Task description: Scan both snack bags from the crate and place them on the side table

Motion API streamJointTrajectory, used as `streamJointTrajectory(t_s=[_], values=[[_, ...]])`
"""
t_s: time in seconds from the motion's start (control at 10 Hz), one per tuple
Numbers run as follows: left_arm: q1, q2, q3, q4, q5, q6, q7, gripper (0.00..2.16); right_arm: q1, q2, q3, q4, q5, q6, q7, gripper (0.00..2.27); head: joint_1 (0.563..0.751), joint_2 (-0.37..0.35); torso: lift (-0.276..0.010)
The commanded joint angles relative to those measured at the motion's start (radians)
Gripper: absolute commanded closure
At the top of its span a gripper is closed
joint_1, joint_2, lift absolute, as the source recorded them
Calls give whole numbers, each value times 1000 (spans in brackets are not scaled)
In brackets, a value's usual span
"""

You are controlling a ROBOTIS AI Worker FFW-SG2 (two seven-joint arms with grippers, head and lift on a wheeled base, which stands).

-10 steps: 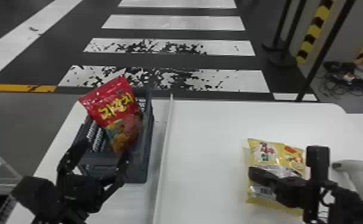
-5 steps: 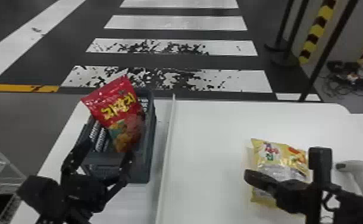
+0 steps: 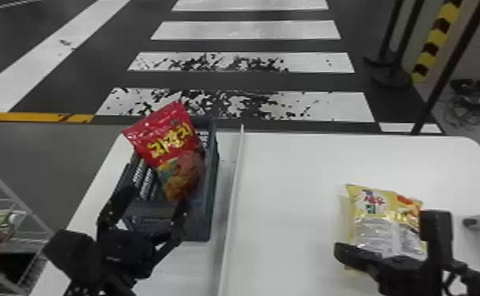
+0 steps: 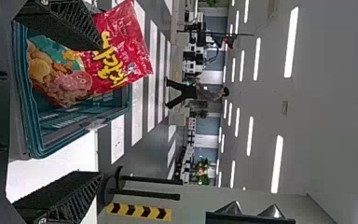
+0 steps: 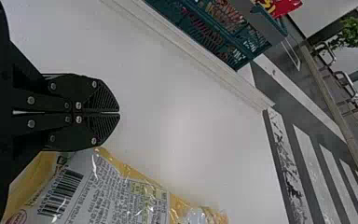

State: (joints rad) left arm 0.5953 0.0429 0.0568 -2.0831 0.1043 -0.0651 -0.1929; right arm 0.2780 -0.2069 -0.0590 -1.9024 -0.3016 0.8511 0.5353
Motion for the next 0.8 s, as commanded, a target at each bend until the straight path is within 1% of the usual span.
streamJointTrajectory(t_s=[0.0,0.6,0.7], values=[[0,0,0,3,0,0,0,36,13,0,-12,-1,4,10,0,2256,695,74,-95],[-2,-2,0,12,3,-6,0,36,38,0,-41,-24,1,10,3,2256,695,49,-95],[-2,0,-2,12,3,-6,1,36,43,0,-45,-35,-16,13,12,2256,695,49,-95]])
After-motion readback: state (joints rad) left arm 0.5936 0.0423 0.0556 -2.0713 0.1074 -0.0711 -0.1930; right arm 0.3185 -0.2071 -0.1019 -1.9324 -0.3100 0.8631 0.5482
